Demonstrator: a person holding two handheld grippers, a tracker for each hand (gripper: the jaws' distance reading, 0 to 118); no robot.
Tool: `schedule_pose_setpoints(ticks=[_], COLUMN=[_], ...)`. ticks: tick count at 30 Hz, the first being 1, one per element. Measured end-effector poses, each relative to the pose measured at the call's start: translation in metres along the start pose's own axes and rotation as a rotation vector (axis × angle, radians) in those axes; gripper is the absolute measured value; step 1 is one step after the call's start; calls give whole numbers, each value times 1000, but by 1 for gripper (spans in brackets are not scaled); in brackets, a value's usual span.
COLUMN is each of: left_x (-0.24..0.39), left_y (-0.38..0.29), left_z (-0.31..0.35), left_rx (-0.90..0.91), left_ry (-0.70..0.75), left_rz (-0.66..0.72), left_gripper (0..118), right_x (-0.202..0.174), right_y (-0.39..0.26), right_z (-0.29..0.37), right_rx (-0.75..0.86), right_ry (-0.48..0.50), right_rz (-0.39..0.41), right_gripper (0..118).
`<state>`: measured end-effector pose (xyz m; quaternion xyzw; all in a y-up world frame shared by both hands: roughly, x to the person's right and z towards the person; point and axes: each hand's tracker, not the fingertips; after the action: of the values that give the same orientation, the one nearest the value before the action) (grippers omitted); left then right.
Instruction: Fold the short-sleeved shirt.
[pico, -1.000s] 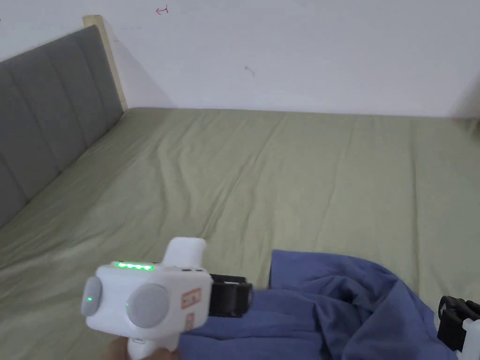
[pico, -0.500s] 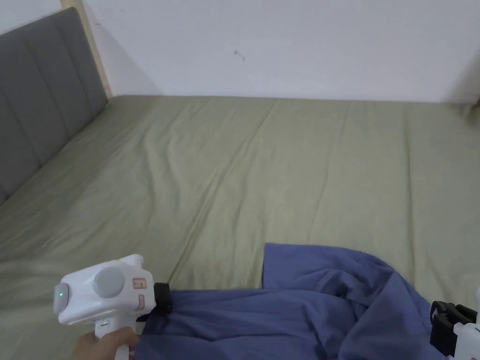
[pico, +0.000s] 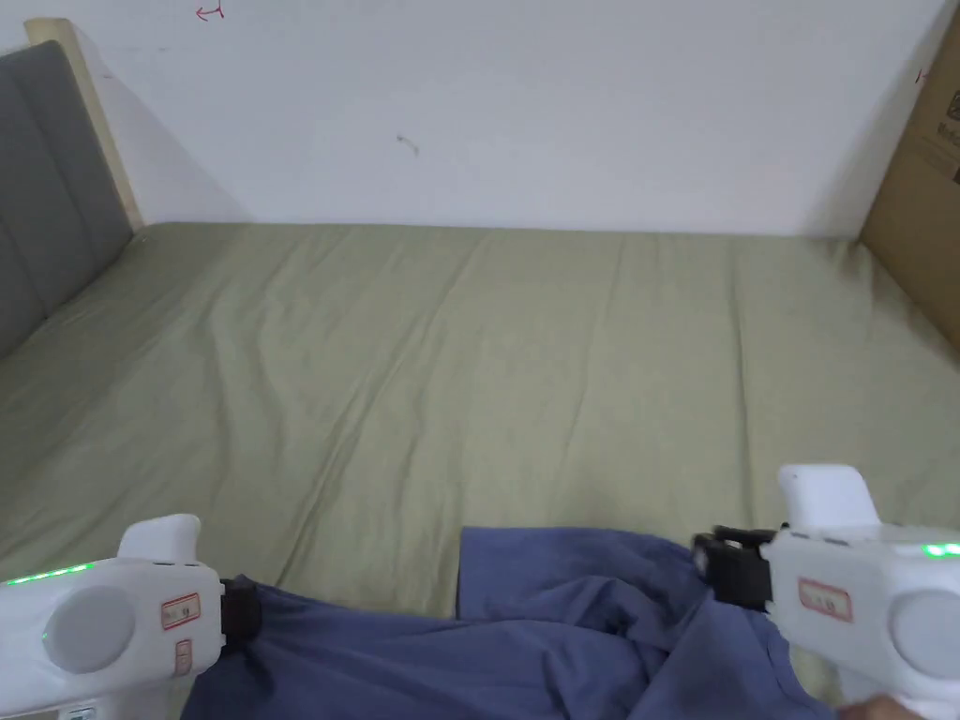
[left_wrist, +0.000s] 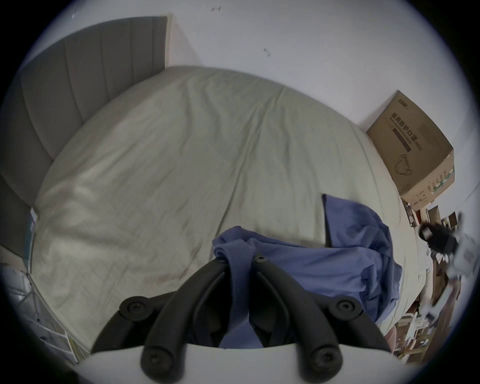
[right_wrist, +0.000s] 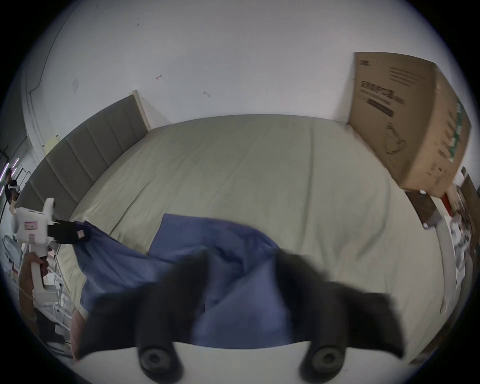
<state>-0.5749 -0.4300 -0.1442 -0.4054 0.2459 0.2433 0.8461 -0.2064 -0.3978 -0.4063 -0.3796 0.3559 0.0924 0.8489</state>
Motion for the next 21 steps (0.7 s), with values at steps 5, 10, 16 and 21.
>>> schedule_pose_setpoints(ticks=[5, 10, 16, 21], left_x=[8, 8, 7, 15], left_y=[3, 3, 8, 11], left_z=[17, 11, 3, 15], left_rx=[34, 39, 19, 36], left_ry=[-17, -14, -3, 5], left_rz=[-24, -10, -24, -58], left_gripper=[9, 9, 9, 9], right_x=[9, 23, 32, 28], right_y=[35, 15, 18, 18], right_z=[-98, -176, -160, -150], right_rx=[-233, -453, -400, -416], right_ry=[-40, -6, -21, -4], right_rz=[52, 59, 20, 12], right_gripper=[86, 84, 18, 8])
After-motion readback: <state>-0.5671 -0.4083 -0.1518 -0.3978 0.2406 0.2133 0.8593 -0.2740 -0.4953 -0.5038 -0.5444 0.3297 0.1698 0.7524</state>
